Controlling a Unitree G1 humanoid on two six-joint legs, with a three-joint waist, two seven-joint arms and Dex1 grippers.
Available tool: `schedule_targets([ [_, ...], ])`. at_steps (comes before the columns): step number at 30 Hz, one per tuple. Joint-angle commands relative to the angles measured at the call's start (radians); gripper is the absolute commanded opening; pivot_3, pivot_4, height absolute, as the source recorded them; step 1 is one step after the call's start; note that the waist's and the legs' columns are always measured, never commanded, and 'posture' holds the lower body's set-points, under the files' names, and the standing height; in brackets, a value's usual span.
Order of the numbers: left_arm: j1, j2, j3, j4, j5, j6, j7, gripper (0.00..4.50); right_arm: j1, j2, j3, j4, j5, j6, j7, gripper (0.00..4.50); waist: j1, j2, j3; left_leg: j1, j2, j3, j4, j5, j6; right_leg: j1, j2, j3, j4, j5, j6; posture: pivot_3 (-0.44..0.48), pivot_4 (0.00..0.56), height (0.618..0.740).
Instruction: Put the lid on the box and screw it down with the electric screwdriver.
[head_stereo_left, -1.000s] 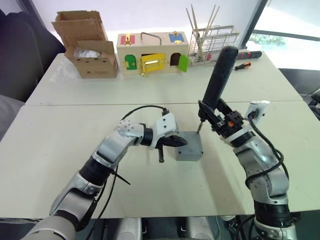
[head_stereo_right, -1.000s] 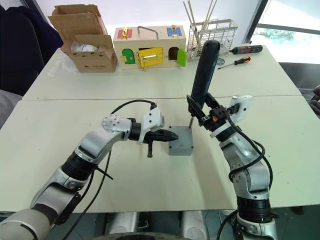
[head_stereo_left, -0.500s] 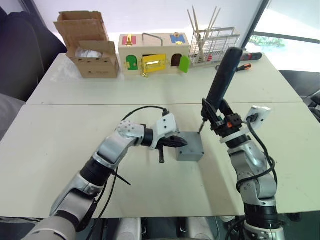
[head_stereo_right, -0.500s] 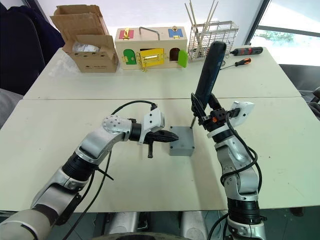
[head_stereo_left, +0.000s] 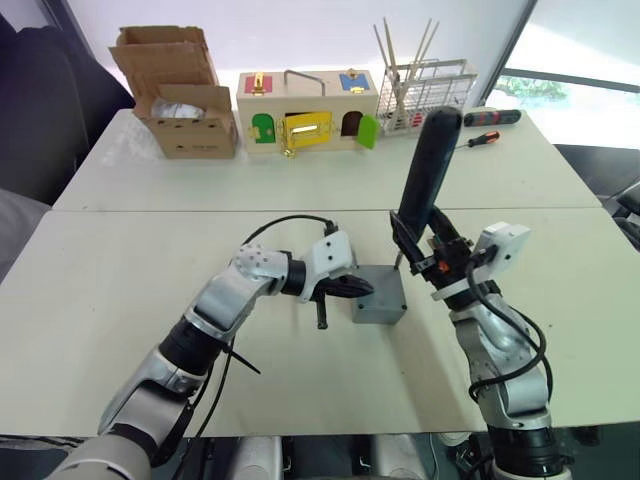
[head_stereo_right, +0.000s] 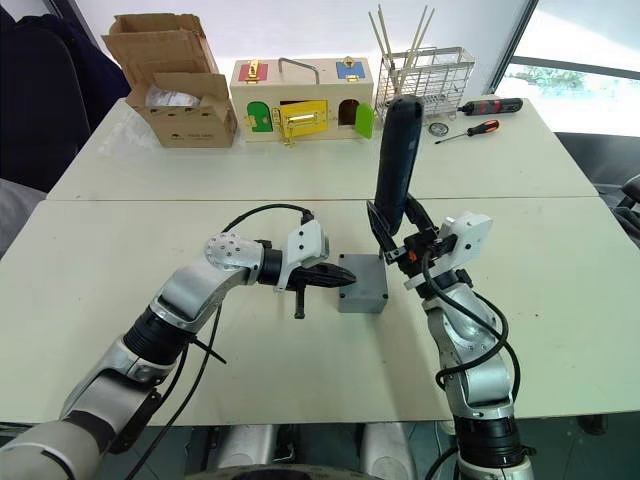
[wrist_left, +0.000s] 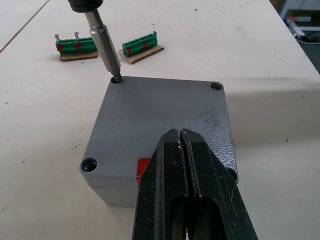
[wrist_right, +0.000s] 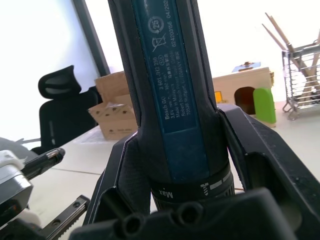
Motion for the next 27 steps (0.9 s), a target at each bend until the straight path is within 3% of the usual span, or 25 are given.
schedule_targets([
  [1, 0.02, 0.008, -0.021, -0.008, 0.015, 0.008, -0.002, 0.0, 0.055, 0.018, -0.03, 0.058, -0.007, 0.025, -0.038, 1.88, 0.001, 0.0, 0.0, 0.0, 0.0, 0.0, 0.0, 0.0, 0.0, 0.0, 0.0, 0.0, 0.0, 0.0, 0.0, 0.0, 0.15, 0.728],
  [27, 0.018, -0.001, -0.023, -0.005, 0.017, 0.009, -0.007, 0.0, 0.084, -0.004, -0.024, 0.06, -0.024, 0.011, -0.027, 1.88, 0.001, -0.003, -0.007, 0.001, 0.0, 0.0, 0.0, -0.001, 0.002, 0.002, 0.0, 0.0, -0.003, -0.002, -0.003, 0.0, 0.15, 0.728],
])
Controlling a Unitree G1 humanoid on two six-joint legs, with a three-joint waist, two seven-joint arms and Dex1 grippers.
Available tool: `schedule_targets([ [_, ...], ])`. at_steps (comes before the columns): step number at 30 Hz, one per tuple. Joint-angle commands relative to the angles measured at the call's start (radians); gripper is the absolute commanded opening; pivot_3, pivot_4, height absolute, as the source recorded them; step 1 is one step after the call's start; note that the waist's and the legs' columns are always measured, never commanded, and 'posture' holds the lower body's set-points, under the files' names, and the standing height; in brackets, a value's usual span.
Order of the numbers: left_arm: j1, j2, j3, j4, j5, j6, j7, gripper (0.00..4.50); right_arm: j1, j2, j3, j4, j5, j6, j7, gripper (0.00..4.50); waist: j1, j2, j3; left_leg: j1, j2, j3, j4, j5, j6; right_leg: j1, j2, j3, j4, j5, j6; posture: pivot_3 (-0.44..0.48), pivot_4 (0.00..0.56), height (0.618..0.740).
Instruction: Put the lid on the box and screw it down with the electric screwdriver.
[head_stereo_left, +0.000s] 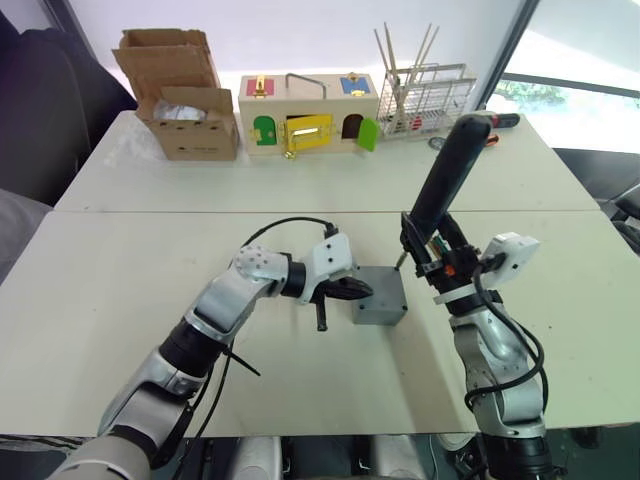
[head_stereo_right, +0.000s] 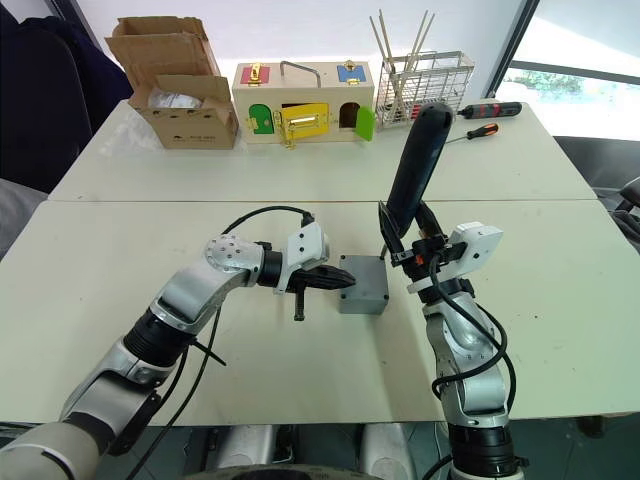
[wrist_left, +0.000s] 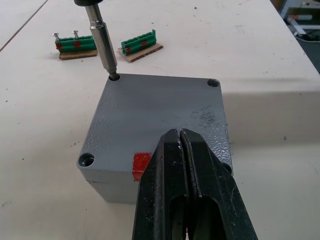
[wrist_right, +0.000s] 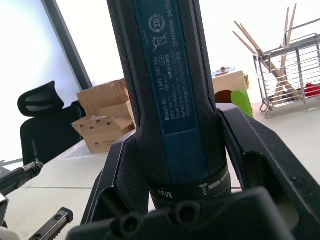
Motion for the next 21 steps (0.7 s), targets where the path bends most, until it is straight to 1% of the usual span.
schedule_targets([
  [1, 0.01, 0.0, -0.021, 0.001, 0.009, 0.007, -0.005, 0.0, 0.043, -0.018, -0.012, 0.062, -0.027, 0.04, -0.005, 1.88, 0.0, 0.0, 0.0, 0.0, 0.0, 0.0, 0.0, 0.0, 0.0, 0.0, 0.0, 0.0, 0.0, 0.0, 0.0, 0.0, 0.15, 0.728],
  [16, 0.013, -0.011, -0.023, 0.015, 0.014, 0.001, 0.0, 0.0, 0.026, -0.057, -0.039, 0.039, -0.022, 0.052, -0.006, 1.88, 0.001, 0.0, 0.0, 0.0, 0.0, 0.0, 0.0, -0.001, 0.001, 0.001, 0.0, 0.0, -0.002, 0.0, 0.0, 0.0, 0.15, 0.728],
  [19, 0.017, -0.009, -0.026, 0.018, 0.019, -0.003, 0.0, 0.0, -0.004, -0.08, -0.087, -0.034, 0.028, 0.109, -0.022, 1.88, 0.003, 0.0, 0.0, 0.0, 0.0, 0.0, 0.0, -0.001, 0.001, 0.002, -0.001, 0.0, -0.003, 0.0, 0.0, 0.0, 0.15, 0.728],
  [21, 0.022, -0.003, -0.025, 0.015, 0.018, -0.003, -0.003, 0.0, -0.046, -0.133, -0.13, -0.12, 0.082, 0.183, -0.018, 1.88, 0.003, 0.001, 0.0, -0.001, 0.0, 0.0, 0.0, -0.001, 0.002, 0.002, -0.001, 0.0, -0.003, 0.0, 0.0, 0.0, 0.15, 0.728],
])
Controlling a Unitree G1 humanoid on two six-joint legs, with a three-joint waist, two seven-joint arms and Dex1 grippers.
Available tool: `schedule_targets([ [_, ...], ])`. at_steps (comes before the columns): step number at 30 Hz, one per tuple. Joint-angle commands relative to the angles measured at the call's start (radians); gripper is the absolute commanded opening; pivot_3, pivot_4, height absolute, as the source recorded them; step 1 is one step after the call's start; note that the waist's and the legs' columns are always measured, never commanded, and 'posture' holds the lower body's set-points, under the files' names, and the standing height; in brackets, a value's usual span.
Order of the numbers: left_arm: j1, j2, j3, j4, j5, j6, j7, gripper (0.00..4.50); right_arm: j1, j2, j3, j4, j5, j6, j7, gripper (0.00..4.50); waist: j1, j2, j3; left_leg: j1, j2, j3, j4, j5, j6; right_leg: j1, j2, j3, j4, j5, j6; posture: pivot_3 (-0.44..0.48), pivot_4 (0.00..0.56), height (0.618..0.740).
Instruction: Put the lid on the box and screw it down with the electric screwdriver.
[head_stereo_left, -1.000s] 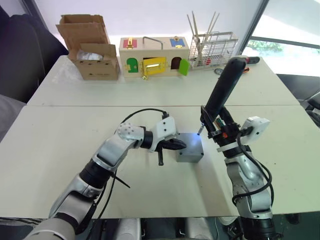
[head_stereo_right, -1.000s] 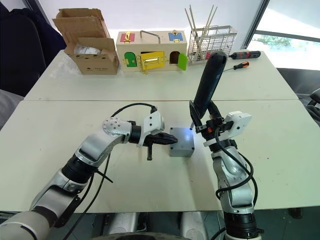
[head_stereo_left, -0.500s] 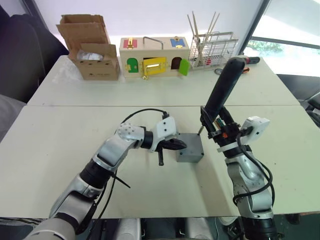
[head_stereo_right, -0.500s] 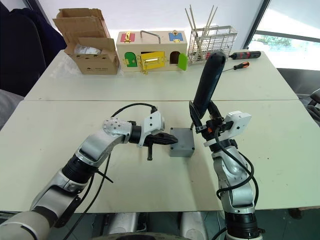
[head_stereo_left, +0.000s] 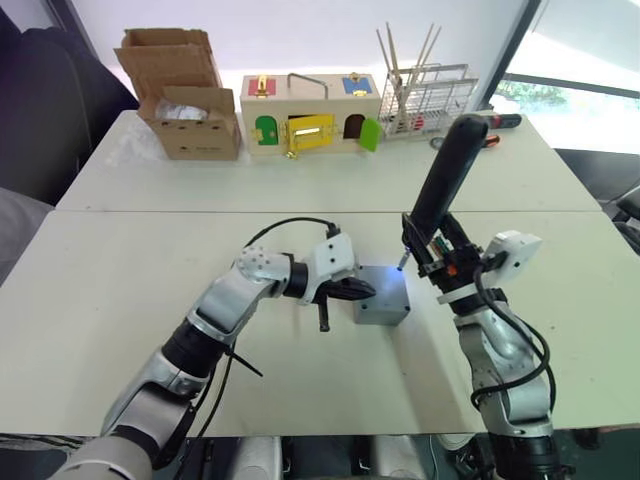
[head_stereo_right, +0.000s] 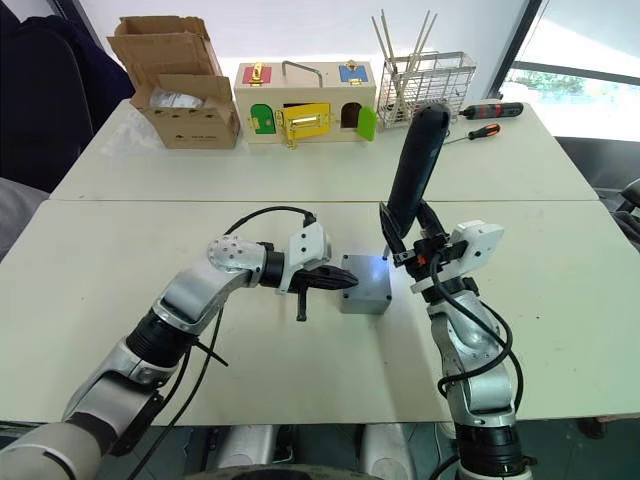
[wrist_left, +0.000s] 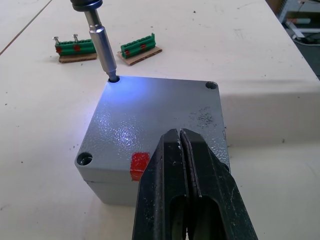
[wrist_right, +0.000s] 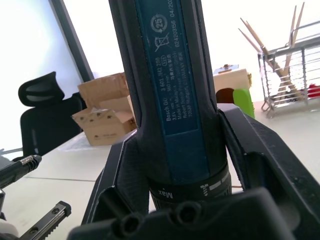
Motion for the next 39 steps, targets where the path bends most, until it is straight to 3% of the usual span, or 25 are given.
schedule_targets([
  [1, 0.021, 0.013, -0.021, 0.013, 0.017, 0.002, -0.006, 0.0, -0.05, -0.092, -0.127, -0.108, 0.072, 0.143, -0.022, 1.88, 0.0, 0.002, 0.001, 0.0, 0.0, 0.0, 0.0, 0.0, 0.0, 0.0, 0.0, 0.0, -0.001, 0.0, 0.0, 0.0, 0.15, 0.728],
  [8, 0.019, 0.011, -0.016, 0.036, 0.017, -0.015, -0.006, 0.0, -0.268, -0.245, -0.29, -0.227, 0.317, 0.397, -0.072, 1.88, -0.004, 0.006, 0.004, -0.003, 0.0, 0.001, 0.0, -0.001, 0.002, -0.003, -0.001, 0.0, -0.002, 0.0, 0.0, 0.0, 0.15, 0.728],
  [13, 0.012, -0.005, 0.001, 0.045, 0.008, -0.021, 0.002, 0.0, -0.317, -0.236, -0.339, -0.214, 0.401, 0.452, -0.111, 1.88, -0.003, 0.006, 0.004, -0.002, 0.0, 0.0, -0.001, -0.001, 0.002, -0.004, 0.002, -0.001, -0.001, 0.002, 0.003, 0.0, 0.15, 0.728],
  [17, -0.012, -0.029, 0.078, 0.003, -0.056, 0.025, 0.02, 0.0, -0.364, -0.23, -0.437, -0.149, 0.588, 0.541, -0.192, 1.88, -0.003, 0.007, 0.005, -0.003, 0.0, 0.001, 0.0, -0.001, 0.002, -0.004, 0.0, -0.001, -0.001, 0.002, 0.003, 0.0, 0.15, 0.728],
  [20, -0.035, -0.012, 0.166, -0.102, -0.151, 0.115, 0.02, 0.0, -0.418, -0.376, -0.531, -0.035, 0.804, 0.749, -0.274, 1.88, -0.003, 0.01, 0.01, -0.004, 0.0, 0.001, 0.0, -0.001, 0.002, -0.005, 0.0, 0.0, -0.002, 0.003, 0.003, 0.0, 0.15, 0.728],
  [24, -0.02, 0.063, 0.216, -0.266, -0.247, 0.216, -0.001, 0.0, -0.426, -0.661, -0.547, 0.134, 0.841, 0.995, -0.23, 1.88, -0.004, 0.014, 0.013, -0.005, 0.0, 0.001, -0.002, -0.001, 0.003, -0.006, -0.001, 0.0, -0.002, 0.002, 0.003, 0.0, 0.15, 0.728],
  [28, 0.048, 0.164, 0.226, -0.425, -0.311, 0.283, -0.017, 0.0, -0.419, -0.896, -0.455, 0.372, 0.766, 1.191, -0.107, 1.88, -0.007, 0.016, 0.014, -0.005, -0.001, 0.003, -0.004, -0.001, 0.001, -0.007, 0.001, 0.0, -0.005, 0.002, 0.004, 0.0, 0.15, 0.728],
  [31, 0.1, 0.184, 0.209, -0.509, -0.334, 0.318, 0.025, 0.0, -0.437, -0.984, -0.347, 0.536, 0.72, 1.278, 0.024, 1.88, -0.007, 0.016, 0.014, -0.005, -0.001, 0.003, -0.003, -0.001, 0.002, -0.007, 0.001, 0.0, -0.005, 0.002, 0.004, 0.0, 0.15, 0.728],
  [35, 0.172, 0.183, 0.174, -0.563, -0.315, 0.332, 0.098, 0.0, -0.481, -1.021, -0.112, 0.707, 0.573, 1.261, 0.224, 1.88, -0.011, 0.016, 0.014, -0.005, -0.001, 0.003, -0.001, -0.002, 0.003, -0.006, 0.001, 0.002, -0.005, 0.001, 0.0, 0.0, 0.15, 0.728],
  [39, 0.225, 0.19, 0.152, -0.587, -0.304, 0.335, 0.156, 0.0, -0.603, -0.976, 0.049, 0.887, 0.44, 1.226, 0.376, 1.88, -0.013, 0.021, 0.015, -0.005, -0.001, 0.004, -0.001, -0.002, 0.003, -0.007, 0.001, 0.003, -0.005, 0.001, 0.001, 0.0, 0.15, 0.728],
])
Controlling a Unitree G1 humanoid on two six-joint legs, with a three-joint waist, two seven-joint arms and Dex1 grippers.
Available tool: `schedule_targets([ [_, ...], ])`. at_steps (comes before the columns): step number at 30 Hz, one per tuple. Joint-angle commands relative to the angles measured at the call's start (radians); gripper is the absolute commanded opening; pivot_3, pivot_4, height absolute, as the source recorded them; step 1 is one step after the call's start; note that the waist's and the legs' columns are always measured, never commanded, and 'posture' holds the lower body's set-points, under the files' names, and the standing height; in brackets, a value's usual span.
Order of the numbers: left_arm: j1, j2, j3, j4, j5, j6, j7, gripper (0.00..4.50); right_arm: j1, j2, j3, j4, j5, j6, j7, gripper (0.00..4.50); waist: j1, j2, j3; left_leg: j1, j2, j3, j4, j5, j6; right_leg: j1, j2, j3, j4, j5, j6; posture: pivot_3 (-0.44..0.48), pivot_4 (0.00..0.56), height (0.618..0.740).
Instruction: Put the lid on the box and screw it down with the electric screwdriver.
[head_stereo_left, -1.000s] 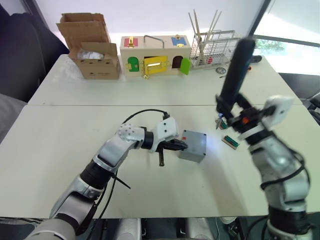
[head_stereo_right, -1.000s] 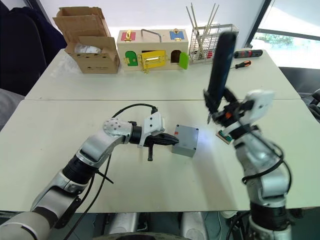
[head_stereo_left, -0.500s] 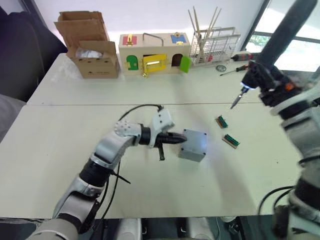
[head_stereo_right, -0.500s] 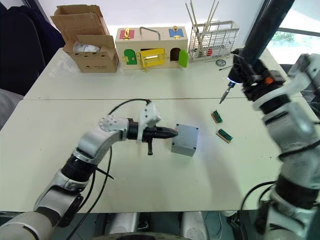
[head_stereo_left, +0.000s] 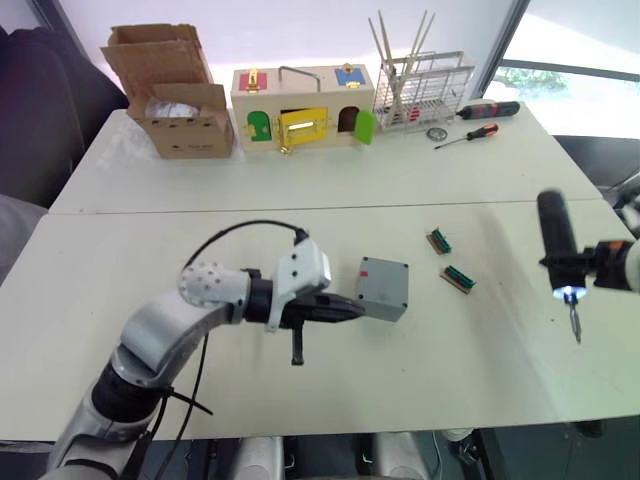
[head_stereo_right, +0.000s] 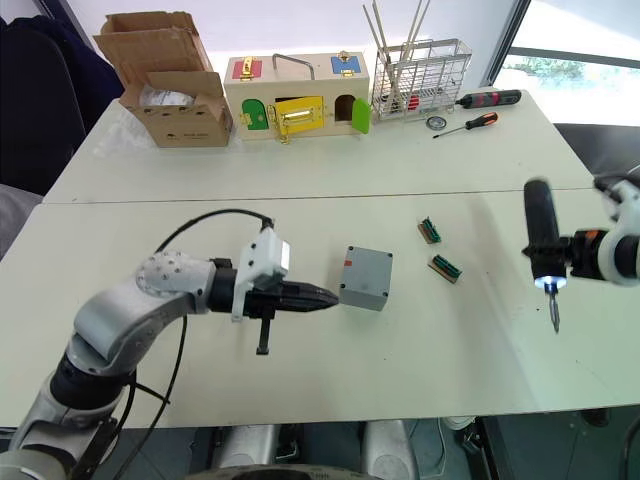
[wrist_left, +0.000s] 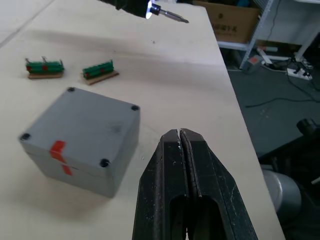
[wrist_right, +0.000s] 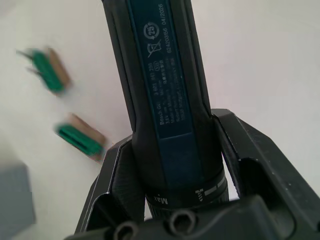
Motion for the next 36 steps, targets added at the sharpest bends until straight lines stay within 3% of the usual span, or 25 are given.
schedule_targets([
  [1, 0.03, 0.012, -0.011, -0.052, 0.005, 0.0, 0.044, 0.0, -0.124, 0.007, 0.085, 0.126, -0.128, -0.084, 0.14, 1.88, -0.003, 0.001, 0.001, 0.0, 0.0, 0.0, 0.0, 0.0, 0.0, 0.0, 0.0, 0.0, 0.0, 0.001, 0.002, 0.0, 0.15, 0.728],
  [7, 0.067, 0.047, -0.002, -0.062, -0.013, -0.001, 0.06, 0.0, -0.267, 0.089, 0.227, 0.343, -0.344, -0.205, 0.282, 1.88, -0.004, 0.001, 0.001, 0.0, 0.0, 0.0, -0.001, 0.004, -0.007, -0.001, 0.001, -0.001, 0.0, 0.001, 0.003, 0.0, 0.15, 0.728],
  [9, 0.063, 0.053, 0.014, -0.032, -0.008, -0.009, 0.066, 0.0, -0.291, 0.114, 0.248, 0.39, -0.404, -0.256, 0.307, 2.9, -0.003, 0.001, 0.001, 0.0, 0.0, 0.001, 0.0, 0.004, -0.007, -0.001, 0.001, 0.0, 0.0, 0.001, 0.003, 0.0, 0.15, 0.728],
  [13, 0.045, 0.043, 0.033, 0.024, 0.003, -0.02, 0.09, 0.0, -0.296, 0.133, 0.244, 0.411, -0.479, -0.313, 0.34, 4.34, 0.001, 0.001, 0.001, 0.0, 0.0, 0.001, 0.001, 0.004, -0.007, 0.0, 0.001, 0.0, 0.0, 0.001, 0.003, 0.0, 0.15, 0.728],
  [16, 0.037, 0.027, 0.053, 0.063, -0.004, -0.024, 0.105, 0.0, -0.289, 0.143, 0.198, 0.381, -0.491, -0.32, 0.335, 4.46, 0.001, 0.001, 0.001, 0.0, 0.0, 0.001, 0.001, 0.004, -0.008, 0.0, 0.001, 0.0, 0.0, 0.002, 0.003, 0.0, 0.15, 0.728],
  [20, 0.012, 0.005, 0.08, 0.149, 0.045, -0.051, 0.166, 0.0, -0.244, 0.111, 0.058, 0.181, -0.487, -0.468, 0.282, 4.46, 0.002, 0.002, 0.001, 0.0, 0.0, 0.001, 0.0, 0.005, -0.008, 0.0, 0.001, -0.001, 0.001, 0.002, 0.003, 0.0, 0.15, 0.728],
  [24, -0.044, -0.014, 0.054, 0.308, 0.12, -0.112, 0.187, 0.0, 0.068, 0.129, -0.12, -0.4, -0.279, -0.455, 0.434, 4.46, 0.01, 0.001, 0.001, 0.0, 0.001, 0.0, -0.001, 0.006, -0.011, 0.0, 0.002, -0.004, 0.002, 0.002, 0.003, 0.0, 0.15, 0.728],
  [28, -0.066, -0.027, -0.001, 0.382, 0.145, -0.159, 0.123, 0.0, 0.323, 0.161, -0.107, -0.749, -0.285, -0.506, 0.41, 4.46, 0.012, -0.001, 0.001, 0.001, 0.002, -0.002, -0.001, 0.006, -0.012, 0.002, 0.002, -0.006, 0.003, 0.002, 0.003, 0.0, 0.15, 0.728],
  [32, -0.092, -0.071, -0.055, 0.451, 0.184, -0.203, 0.102, 0.0, 0.446, 0.225, -0.087, -0.905, -0.243, -0.477, 0.372, 4.46, 0.01, -0.001, 0.001, 0.0, 0.0, -0.001, 0.001, 0.005, -0.009, 0.002, -0.001, -0.004, 0.002, 0.002, 0.003, 0.0, 0.15, 0.728],
  [36, -0.142, -0.132, -0.095, 0.538, 0.223, -0.252, 0.08, 0.0, 0.486, 0.288, -0.035, -0.943, -0.263, -0.484, 0.312, 4.46, 0.01, -0.004, 0.001, 0.0, 0.0, -0.002, 0.002, 0.005, -0.008, 0.002, 0.0, -0.004, 0.001, 0.002, 0.003, 0.0, 0.15, 0.728],
])
